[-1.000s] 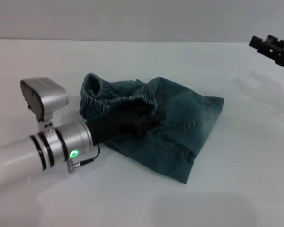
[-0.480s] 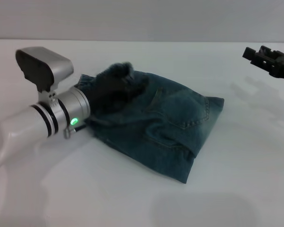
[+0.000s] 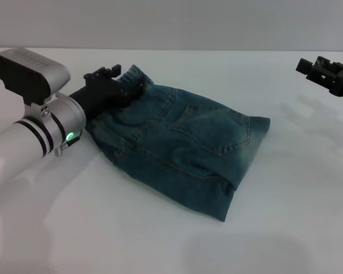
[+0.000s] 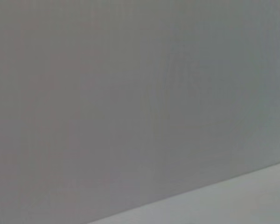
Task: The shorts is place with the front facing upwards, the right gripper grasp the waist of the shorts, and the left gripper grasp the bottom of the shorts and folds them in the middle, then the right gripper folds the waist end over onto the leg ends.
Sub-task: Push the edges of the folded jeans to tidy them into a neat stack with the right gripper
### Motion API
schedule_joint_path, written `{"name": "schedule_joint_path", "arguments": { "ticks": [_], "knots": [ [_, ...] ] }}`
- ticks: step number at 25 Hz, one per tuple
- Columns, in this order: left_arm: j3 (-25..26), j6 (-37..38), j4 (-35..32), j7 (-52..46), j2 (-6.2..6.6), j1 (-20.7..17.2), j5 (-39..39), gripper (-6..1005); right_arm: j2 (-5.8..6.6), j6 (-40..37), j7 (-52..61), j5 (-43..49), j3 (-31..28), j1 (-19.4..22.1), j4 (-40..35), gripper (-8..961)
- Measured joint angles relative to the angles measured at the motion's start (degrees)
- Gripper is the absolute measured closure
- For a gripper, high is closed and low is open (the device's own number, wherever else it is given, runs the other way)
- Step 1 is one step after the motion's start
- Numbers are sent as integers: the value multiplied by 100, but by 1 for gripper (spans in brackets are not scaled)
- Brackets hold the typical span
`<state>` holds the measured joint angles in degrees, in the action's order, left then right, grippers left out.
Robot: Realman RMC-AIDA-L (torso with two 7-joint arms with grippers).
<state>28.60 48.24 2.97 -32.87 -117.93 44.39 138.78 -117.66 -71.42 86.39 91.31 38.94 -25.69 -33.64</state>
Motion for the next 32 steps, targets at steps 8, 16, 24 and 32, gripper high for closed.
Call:
{"name": "schedule_joint_path", "arguments": {
  "ticks": [8, 16, 24, 32],
  "knots": [
    [213, 1369, 201, -130, 28, -400, 26, 347, -24, -5, 0, 0, 10, -6, 27, 298],
    [0, 2199, 800, -329, -10, -810, 192, 348, -45, -13, 0, 0, 48, 2, 69, 299],
    [-258, 1143, 1243, -228, -71, -939, 293, 351, -61, -70, 0, 0, 52, -36, 93, 298],
    [-2, 489, 1265, 256, -81, -872, 250, 354, -72, -165, 0, 0, 52, -65, 103, 299]
  ]
}}
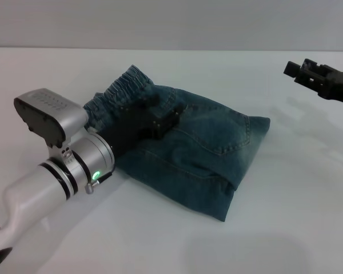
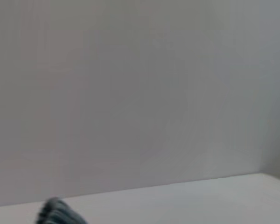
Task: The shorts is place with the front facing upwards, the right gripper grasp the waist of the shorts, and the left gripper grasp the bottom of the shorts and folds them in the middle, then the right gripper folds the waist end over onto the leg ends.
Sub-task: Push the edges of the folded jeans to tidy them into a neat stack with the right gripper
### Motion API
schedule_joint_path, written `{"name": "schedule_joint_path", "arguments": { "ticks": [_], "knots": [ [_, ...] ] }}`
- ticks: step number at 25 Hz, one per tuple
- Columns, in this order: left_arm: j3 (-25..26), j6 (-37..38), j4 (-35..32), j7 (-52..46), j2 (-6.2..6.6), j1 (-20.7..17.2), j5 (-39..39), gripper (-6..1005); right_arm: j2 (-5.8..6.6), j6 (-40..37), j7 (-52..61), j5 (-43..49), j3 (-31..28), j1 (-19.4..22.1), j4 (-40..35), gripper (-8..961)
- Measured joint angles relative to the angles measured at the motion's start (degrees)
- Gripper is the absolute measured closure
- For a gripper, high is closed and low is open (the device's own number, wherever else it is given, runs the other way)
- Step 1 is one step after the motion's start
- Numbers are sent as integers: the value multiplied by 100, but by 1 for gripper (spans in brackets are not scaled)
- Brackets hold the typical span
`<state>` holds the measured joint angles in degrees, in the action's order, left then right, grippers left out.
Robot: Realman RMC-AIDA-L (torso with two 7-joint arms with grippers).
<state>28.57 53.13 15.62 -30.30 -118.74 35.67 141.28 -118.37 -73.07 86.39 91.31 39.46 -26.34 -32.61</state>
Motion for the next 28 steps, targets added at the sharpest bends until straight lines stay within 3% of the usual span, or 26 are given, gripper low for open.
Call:
{"name": "schedule_joint_path", "arguments": {
  "ticks": [11, 20, 28],
  "knots": [
    [682, -884, -50, 685, 9, 139, -5, 356, -1, -368, 15, -9, -52, 14, 1, 298],
    [853, -1038, -70, 1031, 9, 150, -14, 357, 0, -736, 25, -216, -67, 63, 1, 299],
    [1316, -1199, -72, 1691, 11, 85, -13, 359, 36, -1209, 40, -223, -66, 87, -20, 299]
  ]
}}
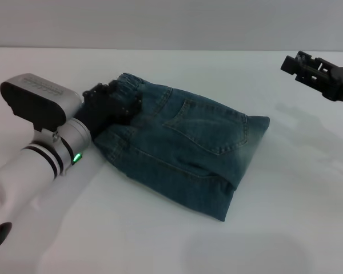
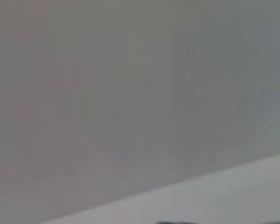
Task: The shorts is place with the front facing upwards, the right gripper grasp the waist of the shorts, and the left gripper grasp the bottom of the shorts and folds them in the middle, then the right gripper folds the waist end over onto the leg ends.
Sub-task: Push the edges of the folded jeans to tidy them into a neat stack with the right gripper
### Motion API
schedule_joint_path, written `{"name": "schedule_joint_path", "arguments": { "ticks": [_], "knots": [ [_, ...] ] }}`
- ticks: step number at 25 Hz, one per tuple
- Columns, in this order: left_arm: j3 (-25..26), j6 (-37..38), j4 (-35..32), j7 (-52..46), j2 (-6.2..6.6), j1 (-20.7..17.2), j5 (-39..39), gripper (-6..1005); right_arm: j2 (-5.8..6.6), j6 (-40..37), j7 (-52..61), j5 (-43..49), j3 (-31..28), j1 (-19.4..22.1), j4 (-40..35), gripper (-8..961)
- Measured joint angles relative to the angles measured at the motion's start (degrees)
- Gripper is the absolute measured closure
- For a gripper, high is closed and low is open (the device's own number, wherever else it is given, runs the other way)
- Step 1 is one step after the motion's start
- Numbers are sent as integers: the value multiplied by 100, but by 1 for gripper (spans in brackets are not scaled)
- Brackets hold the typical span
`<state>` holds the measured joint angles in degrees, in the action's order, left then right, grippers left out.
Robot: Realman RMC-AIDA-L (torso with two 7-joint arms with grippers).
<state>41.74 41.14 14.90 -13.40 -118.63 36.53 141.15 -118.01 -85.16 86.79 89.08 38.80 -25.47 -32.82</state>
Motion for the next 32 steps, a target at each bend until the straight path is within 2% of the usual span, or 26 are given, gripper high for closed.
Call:
{"name": "schedule_joint_path", "arguments": {
  "ticks": [4, 8, 10, 12, 15, 18, 21, 26, 28, 32],
  "knots": [
    [455, 346, 58, 114, 28, -65, 0, 360, 121, -566, 134, 90, 68, -91, -25, 299],
    [1352, 1084, 114, 332, 14, -176, -3, 360, 326, -1349, 638, 534, 148, -385, -163, 299],
    [1557, 1249, 223, 339, 24, -200, -4, 361, 447, -1728, 1038, 949, 268, -614, -365, 299],
    [1689, 1458, 348, 328, 44, -241, -2, 361, 506, -1944, 1333, 1446, 433, -834, -558, 298],
    [1773, 1763, 385, 330, 42, -283, 0, 398, 534, -2130, 1604, 2305, 846, -1255, -724, 298],
    [1798, 1985, 448, 331, 28, -345, 0, 435, 464, -2108, 1809, 3287, 1159, -1644, -742, 298],
    [1811, 2092, 495, 325, 19, -403, 0, 429, 299, -1979, 1971, 4051, 1200, -1931, -746, 298],
    [1819, 2114, 505, 302, 8, -458, -7, 423, 46, -1659, 2198, 4725, 1369, -2150, -771, 299],
    [1821, 2116, 514, 273, 3, -487, -9, 423, -10, -1458, 2276, 4881, 1567, -2181, -756, 299],
    [1818, 2119, 521, 164, -2, -536, -9, 424, -40, -1030, 2423, 4938, 1949, -2190, -731, 298]
  ]
}}
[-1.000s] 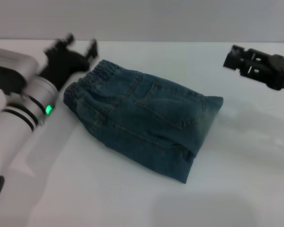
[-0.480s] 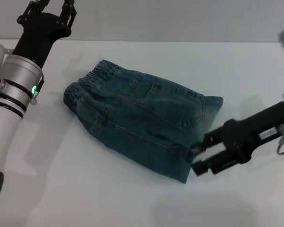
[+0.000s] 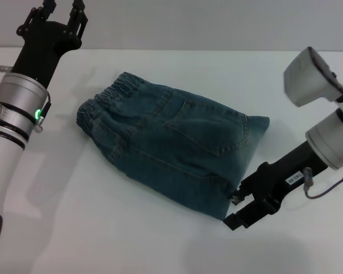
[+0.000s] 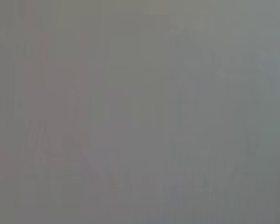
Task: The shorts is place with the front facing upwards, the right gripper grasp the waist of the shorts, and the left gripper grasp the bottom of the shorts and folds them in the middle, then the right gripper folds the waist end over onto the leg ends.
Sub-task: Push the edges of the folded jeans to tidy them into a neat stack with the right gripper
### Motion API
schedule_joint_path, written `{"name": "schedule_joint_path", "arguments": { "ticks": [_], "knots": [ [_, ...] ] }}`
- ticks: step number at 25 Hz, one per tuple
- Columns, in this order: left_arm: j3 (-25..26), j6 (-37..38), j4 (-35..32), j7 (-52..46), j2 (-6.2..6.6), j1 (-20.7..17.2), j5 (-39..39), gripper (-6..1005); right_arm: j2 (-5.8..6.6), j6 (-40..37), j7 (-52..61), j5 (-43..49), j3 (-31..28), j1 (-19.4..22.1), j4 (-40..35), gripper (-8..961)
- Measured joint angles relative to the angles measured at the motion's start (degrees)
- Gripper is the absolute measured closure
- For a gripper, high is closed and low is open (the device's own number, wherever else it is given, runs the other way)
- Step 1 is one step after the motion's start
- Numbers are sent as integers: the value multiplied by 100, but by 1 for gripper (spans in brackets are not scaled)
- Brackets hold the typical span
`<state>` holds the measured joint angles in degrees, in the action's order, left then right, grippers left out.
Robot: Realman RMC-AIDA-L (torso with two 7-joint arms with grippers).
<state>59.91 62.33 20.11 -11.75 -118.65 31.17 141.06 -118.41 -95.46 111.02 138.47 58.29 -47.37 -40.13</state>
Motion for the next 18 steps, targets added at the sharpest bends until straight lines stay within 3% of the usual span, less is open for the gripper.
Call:
{"name": "schedule_joint_path", "arguments": {
  "ticks": [10, 18],
  "knots": [
    [-48, 14, 65, -93, 1, -125, 19, 428, -5, 898, 15, 38, 127, 69, 5, 299],
    [-59, -15, 43, -96, 1, -147, 42, 430, -6, 1503, 73, 18, -130, 320, -182, 298]
  ]
}}
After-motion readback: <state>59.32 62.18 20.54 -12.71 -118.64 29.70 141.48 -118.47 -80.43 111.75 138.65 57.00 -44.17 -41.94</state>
